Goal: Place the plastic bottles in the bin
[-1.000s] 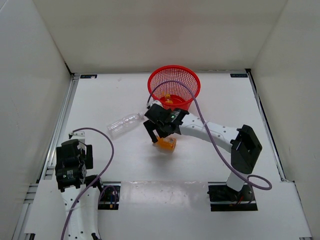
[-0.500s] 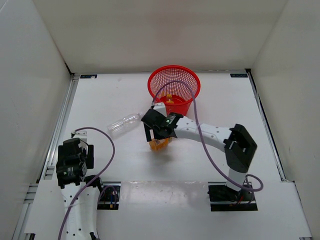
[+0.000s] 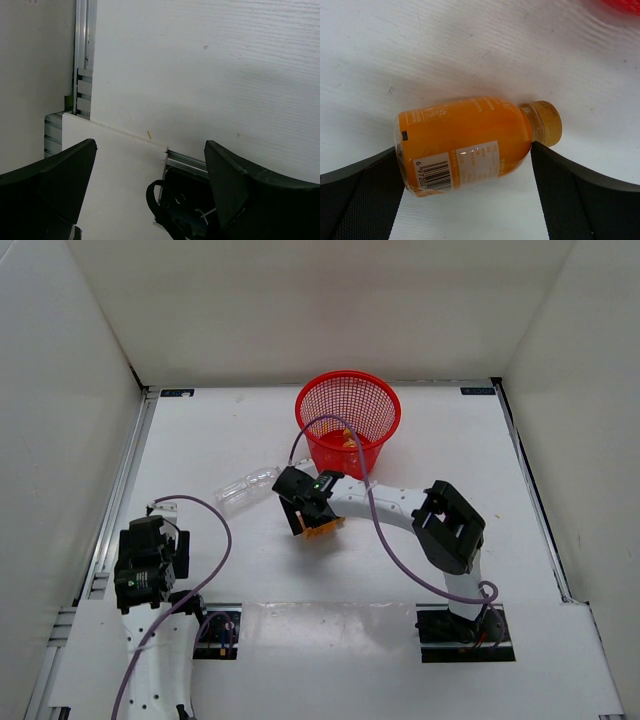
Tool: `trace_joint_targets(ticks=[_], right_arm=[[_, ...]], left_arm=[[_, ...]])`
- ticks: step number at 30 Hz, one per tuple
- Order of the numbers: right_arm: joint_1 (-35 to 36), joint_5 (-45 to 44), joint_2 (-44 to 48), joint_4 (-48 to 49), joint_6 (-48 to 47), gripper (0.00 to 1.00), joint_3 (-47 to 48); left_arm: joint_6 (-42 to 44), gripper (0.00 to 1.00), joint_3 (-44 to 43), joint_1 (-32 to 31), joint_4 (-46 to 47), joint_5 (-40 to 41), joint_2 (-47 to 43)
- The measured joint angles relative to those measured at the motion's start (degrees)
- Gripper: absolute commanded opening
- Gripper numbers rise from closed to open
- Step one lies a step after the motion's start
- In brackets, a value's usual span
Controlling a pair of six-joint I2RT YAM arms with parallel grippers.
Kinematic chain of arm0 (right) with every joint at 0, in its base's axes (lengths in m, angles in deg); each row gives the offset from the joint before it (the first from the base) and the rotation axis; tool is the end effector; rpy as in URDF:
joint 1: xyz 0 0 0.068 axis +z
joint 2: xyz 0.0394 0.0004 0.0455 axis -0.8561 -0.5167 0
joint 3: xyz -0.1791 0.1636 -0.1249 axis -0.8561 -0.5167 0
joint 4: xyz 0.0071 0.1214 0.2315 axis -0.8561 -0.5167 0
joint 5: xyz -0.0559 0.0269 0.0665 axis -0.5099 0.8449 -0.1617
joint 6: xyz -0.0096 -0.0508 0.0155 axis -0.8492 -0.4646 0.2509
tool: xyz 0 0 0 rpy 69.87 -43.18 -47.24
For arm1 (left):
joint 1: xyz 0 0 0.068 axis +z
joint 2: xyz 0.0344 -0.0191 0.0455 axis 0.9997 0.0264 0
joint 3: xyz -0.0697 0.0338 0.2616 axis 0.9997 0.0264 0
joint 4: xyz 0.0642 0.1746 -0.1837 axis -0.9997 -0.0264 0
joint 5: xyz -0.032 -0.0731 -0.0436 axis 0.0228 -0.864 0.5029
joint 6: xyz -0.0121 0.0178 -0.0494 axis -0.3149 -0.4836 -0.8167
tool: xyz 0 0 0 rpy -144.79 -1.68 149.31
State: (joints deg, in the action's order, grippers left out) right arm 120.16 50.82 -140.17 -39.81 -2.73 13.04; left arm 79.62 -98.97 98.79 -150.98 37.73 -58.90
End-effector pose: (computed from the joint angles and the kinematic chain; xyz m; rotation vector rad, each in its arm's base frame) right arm 0.2072 0.3474 0.2001 -0.5287 2.5166 -0.0088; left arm 0.0687 0.0240 0.2373 -0.0112 2.5245 0.5951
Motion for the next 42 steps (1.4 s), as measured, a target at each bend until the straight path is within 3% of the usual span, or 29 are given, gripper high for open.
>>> trace_joint_targets(ticks=[11, 19, 24, 33, 42], right_arm=[[-0.1, 3.4, 1.1, 1.0, 0.3, 0.99, -1.2], [1.1, 4.9, 13.9, 4.5, 3.1, 0.99, -11.0], [1.2, 5.0, 18.4, 5.8, 10.9, 0.99, -11.2], [-1.4, 7.0, 16.7, 1.3, 35.8, 0.99, -11.2], [-5.7, 10.1, 9.0, -0.3, 44.2, 0.99, -9.4]], left_arm=[[0.2, 1.0, 0.0, -0.9, 0.0, 0.6, 0.2], [0.3, 1.0, 0.0, -1.4, 0.0, 0.9, 0.2], [0.4, 1.0, 0.1, -1.4, 0.2, 0.9, 0.2], [0.4, 1.0, 0.1, -1.9, 0.7, 1.0, 0.2], [0.3, 1.0, 0.1, -1.9, 0.9, 1.0, 0.2]])
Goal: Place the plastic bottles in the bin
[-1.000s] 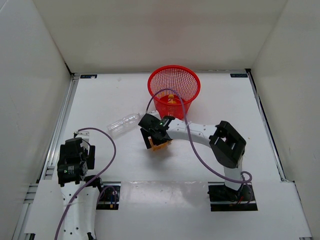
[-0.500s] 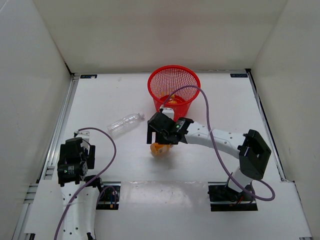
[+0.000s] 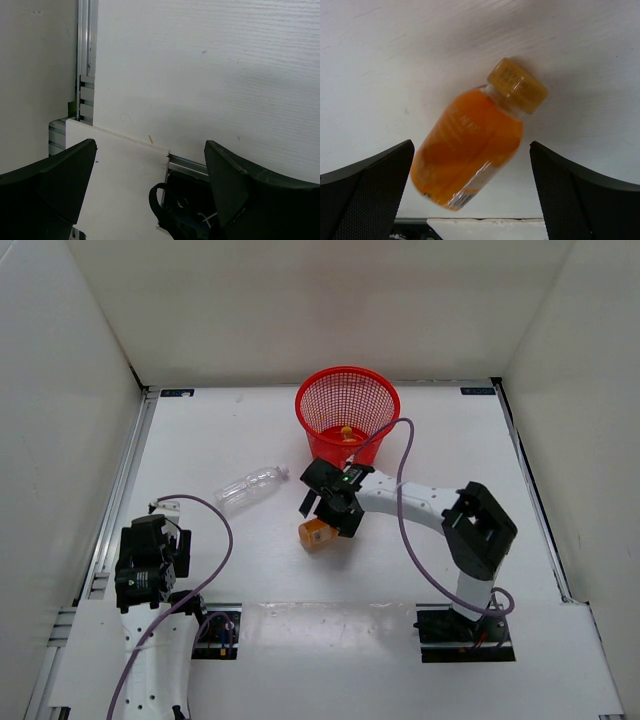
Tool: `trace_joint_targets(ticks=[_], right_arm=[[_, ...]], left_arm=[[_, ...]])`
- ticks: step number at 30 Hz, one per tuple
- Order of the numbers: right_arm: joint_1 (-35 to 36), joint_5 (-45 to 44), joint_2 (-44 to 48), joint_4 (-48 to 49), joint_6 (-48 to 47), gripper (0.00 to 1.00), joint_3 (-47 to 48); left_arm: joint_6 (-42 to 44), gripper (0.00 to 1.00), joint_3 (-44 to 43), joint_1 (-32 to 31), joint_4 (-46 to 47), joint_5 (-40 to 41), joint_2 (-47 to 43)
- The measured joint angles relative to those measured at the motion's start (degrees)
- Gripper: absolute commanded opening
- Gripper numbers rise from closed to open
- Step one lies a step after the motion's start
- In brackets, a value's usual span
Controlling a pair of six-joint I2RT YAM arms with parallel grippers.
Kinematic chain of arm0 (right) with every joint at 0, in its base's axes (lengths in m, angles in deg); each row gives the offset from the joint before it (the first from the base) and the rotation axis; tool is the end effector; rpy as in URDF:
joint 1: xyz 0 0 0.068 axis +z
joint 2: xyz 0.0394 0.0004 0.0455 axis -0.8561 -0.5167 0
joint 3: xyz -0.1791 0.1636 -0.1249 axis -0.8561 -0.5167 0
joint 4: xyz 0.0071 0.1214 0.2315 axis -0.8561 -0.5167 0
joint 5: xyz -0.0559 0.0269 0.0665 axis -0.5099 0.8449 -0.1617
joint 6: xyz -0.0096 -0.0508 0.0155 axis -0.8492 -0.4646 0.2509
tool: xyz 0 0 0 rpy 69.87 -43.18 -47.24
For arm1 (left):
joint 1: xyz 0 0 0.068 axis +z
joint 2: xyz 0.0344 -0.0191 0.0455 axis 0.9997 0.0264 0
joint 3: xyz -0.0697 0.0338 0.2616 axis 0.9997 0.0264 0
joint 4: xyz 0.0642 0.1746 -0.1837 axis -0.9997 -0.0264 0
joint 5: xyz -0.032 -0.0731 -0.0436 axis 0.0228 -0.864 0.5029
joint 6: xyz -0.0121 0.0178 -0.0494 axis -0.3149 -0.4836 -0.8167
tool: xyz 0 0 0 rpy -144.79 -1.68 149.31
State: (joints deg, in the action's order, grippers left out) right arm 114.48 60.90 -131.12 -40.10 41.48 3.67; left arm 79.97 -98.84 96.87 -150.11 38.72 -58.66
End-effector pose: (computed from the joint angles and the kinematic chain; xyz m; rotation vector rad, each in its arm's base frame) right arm 0.2129 0.2952 0.2089 0.5708 2.6821 0.3427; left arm 0.0711 0.0225 0.2375 0.0291 2.5114 0.6063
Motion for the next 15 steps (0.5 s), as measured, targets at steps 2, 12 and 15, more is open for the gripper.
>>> trace_joint_targets(ticks=[2, 12, 15], right_arm=[[-0.4, 1.2, -2.4, 0.0, 0.7, 0.99, 0.1], [0.8, 0.6, -4.8, 0.1, -1.5, 0.58, 0.1], [2.7, -2.0, -3.6, -0.1, -3.7, 0.39, 0.1]], left_arm=[[0.0, 1.0, 0.0, 0.0, 0.0, 0.0, 0.0], [0.0, 1.0, 0.0, 0.0, 0.0, 0.7, 0.0], [0.0, 1.0, 0.0, 0.0, 0.0, 0.8, 0.0]])
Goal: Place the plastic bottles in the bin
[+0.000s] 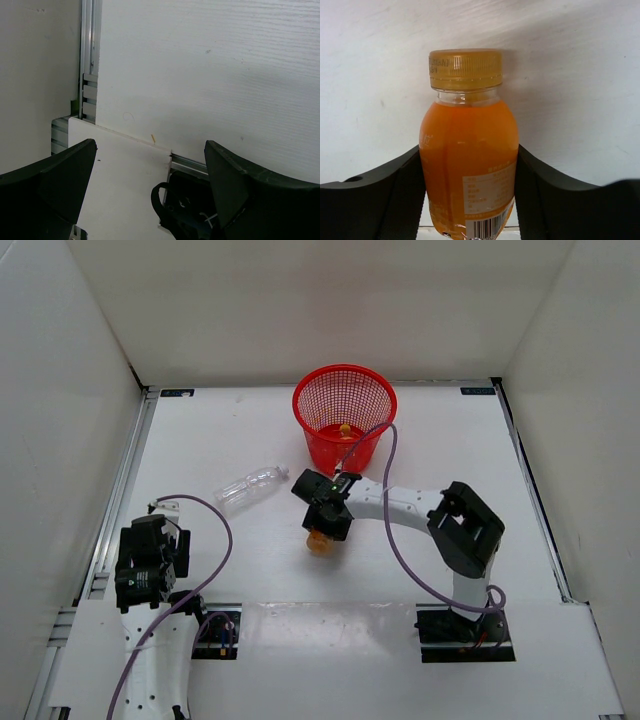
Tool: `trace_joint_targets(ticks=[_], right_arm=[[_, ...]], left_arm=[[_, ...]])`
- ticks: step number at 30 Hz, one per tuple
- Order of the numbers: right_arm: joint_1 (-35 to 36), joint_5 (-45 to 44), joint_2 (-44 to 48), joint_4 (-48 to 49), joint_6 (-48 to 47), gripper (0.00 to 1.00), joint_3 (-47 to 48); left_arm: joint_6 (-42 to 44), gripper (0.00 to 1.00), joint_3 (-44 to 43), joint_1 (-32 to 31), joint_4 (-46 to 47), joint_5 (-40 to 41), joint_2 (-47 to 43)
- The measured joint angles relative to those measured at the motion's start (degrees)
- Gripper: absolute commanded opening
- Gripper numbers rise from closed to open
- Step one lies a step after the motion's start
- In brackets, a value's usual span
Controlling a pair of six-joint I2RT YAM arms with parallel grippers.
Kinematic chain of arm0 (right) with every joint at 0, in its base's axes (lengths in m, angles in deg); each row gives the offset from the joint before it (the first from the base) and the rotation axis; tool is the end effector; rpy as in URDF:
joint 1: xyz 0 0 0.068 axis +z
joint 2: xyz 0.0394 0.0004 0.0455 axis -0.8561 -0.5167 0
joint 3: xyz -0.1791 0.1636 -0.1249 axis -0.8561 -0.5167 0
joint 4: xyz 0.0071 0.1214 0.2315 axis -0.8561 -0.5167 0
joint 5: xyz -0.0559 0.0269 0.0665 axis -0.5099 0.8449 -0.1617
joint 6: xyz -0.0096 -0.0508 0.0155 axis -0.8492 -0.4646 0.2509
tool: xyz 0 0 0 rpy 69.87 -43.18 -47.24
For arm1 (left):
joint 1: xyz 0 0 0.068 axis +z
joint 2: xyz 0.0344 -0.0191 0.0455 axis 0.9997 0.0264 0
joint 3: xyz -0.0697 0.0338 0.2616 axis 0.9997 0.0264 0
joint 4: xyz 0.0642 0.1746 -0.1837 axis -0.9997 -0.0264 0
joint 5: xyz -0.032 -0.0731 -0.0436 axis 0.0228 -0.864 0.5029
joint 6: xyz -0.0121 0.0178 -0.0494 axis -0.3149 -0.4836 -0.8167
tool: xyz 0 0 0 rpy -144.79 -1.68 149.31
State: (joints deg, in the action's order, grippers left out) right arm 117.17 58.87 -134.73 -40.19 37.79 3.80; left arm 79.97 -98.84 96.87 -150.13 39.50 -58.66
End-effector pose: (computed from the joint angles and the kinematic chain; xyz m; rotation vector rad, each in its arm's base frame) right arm 0.2027 0.3089 0.1879 0.4177 2.7115 0.2376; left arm 0.0709 0.0229 0.2376 0.0232 2.5113 0.6232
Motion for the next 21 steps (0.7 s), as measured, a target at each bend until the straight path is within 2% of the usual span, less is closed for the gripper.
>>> trace_joint_targets(ticks=[2, 6, 13, 16, 21], right_arm=[[1.8, -2.0, 1.3, 0.0, -2.5, 0.28, 0.0], [5.6, -5.5, 4.1, 0.0, -9.3, 0.2, 0.5], [13.2, -12.9, 10.8, 0.9, -23.5, 0.2, 3.8], [15.6, -13.4, 14.6, 4.7, -35.8, 0.23, 6.5], [13.4, -14.8, 13.2, 8.3, -55.3, 0.23, 24.0]], left_arm=[[0.0, 1.0, 0.0, 0.0, 0.0, 0.2, 0.0], [0.2, 1.0, 0.0, 0.0, 0.0, 0.4, 0.0], [1.5, 1.0, 0.0, 0.0, 0.0, 0.8, 0.0], [3.3, 1.0, 0.0, 0.0, 0.5, 0.9, 0.0], [8.1, 1.0, 0.0, 0.0, 2.7, 1.3, 1.1]])
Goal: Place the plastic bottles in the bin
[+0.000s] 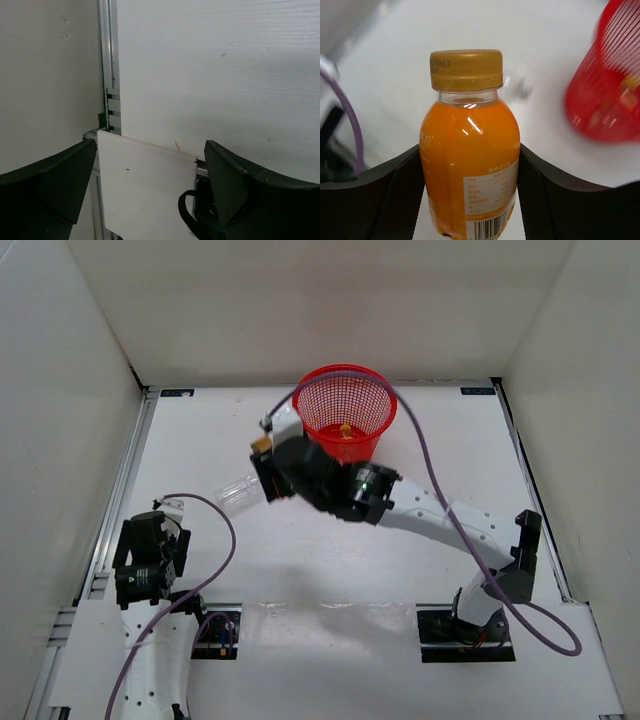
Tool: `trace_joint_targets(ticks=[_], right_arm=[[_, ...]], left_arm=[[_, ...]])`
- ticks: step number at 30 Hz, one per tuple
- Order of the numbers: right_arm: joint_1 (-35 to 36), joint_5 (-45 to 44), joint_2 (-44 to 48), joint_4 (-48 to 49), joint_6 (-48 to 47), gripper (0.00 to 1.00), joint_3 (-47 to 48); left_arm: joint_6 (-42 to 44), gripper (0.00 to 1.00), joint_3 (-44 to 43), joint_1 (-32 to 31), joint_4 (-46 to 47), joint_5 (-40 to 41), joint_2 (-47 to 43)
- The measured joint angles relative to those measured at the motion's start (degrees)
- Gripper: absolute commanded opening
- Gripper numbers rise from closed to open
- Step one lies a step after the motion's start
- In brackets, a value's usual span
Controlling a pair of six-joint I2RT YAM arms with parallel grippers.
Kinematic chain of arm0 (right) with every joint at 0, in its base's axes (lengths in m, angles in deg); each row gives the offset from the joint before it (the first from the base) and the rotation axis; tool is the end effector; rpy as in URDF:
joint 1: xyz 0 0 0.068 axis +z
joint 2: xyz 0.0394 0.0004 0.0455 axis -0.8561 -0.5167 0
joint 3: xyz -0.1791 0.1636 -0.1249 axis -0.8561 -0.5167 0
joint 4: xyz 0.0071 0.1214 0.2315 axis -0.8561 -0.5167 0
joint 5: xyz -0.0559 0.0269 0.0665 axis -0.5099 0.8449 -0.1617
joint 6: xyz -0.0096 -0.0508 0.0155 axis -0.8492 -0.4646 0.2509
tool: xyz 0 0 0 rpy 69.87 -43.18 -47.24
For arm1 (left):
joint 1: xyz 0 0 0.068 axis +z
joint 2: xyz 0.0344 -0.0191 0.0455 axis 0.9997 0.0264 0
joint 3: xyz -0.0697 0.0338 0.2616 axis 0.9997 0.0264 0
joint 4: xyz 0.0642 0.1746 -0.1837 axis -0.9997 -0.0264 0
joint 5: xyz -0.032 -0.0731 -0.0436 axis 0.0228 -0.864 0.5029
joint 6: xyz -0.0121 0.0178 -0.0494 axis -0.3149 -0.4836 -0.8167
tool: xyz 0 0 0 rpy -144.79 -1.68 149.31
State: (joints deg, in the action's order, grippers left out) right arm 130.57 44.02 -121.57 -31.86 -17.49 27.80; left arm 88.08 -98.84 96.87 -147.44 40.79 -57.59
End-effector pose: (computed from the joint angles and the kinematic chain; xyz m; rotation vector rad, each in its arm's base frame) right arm 0.1328 0.3422 0.4155 -0.5834 1.9020 0.4682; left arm 0.0768 0.0246 0.2399 0.1828 2.4983 0.7108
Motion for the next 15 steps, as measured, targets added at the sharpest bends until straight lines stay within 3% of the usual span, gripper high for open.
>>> trace_joint_targets(ticks=[4, 8, 10, 14, 15], right_arm=[[-11.9, 1.9, -5.7, 1.9, -3.9, 0.31, 16.3], [-27.3, 4.7, -12.6, 1.7, -2.8, 0.51, 22.8], [-32.1, 5.7, -15.9, 0.6, -2.6, 0.58, 23.0], [-35.7, 9.4, -22.2, -3.1, -1.8, 0.91, 22.9], [-35.8, 10.4, -23.1, -4.0, -1.7, 0.94, 22.9]], left_arm=[[6.0, 1.0, -0.2, 0.0, 2.2, -1.0, 3.9], [12.0, 1.0, -5.7, 0.0, 2.9, -3.2, 13.6], [13.6, 1.0, -11.7, 0.0, 2.9, -4.7, 20.8], [13.7, 1.0, -29.9, -1.3, -0.2, -10.6, 39.0], [13.2, 1.0, -35.0, -2.7, -1.1, -11.8, 43.4]])
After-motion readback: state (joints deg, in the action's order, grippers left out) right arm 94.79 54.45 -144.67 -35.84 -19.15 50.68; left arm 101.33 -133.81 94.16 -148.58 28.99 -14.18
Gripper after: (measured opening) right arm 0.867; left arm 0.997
